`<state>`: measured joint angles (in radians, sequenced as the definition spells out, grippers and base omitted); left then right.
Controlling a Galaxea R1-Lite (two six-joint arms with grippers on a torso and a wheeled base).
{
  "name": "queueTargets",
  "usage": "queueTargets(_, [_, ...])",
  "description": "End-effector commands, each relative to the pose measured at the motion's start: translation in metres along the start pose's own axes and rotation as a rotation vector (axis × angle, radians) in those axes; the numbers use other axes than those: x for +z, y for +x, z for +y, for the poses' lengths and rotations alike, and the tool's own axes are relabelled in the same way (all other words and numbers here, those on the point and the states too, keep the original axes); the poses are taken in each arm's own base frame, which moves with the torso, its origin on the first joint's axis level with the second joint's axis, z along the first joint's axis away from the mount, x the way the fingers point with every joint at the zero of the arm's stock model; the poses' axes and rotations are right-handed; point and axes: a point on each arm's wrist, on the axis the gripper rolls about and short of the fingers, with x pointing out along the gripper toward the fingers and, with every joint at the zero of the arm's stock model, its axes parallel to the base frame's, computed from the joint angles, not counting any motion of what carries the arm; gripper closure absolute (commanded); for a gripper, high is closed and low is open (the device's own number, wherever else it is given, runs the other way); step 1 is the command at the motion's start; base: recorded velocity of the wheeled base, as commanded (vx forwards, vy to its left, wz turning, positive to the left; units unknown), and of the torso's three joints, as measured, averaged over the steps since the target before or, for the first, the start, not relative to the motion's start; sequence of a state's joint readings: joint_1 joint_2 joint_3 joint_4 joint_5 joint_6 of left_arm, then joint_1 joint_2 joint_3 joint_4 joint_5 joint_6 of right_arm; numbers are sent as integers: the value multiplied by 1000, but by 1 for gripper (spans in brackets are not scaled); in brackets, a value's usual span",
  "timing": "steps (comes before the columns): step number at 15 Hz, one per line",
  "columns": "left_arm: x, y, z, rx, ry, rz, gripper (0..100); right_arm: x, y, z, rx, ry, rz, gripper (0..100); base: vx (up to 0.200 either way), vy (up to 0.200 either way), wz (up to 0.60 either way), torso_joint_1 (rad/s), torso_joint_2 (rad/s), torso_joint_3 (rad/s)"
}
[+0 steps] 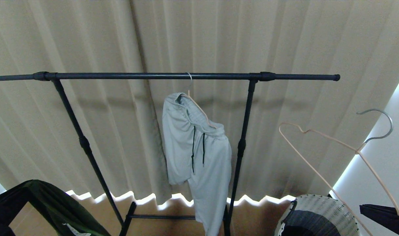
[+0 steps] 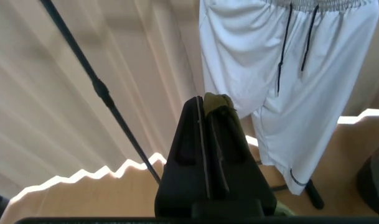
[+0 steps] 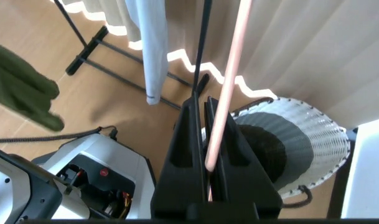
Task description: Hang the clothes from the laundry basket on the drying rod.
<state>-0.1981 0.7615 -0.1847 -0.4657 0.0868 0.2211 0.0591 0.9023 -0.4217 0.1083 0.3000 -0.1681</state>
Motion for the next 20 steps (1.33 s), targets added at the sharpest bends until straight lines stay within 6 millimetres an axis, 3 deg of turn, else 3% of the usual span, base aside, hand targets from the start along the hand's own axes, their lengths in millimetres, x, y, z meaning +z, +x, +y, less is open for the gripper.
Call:
queueTargets(1, [0, 0, 0, 1, 0, 0, 100, 0, 1, 0, 3, 0, 4, 100, 0, 200, 0, 12, 7, 2])
queueTargets(12, [-3, 1, -3, -26, 7, 14, 100, 0, 3, 0, 17, -2, 12, 100, 0, 200, 0, 2, 2, 2])
queueTargets(20, [-8, 2, -12, -138, 27, 20, 100, -1, 10, 9, 116, -55, 38, 100, 0, 0, 0, 0, 0, 0])
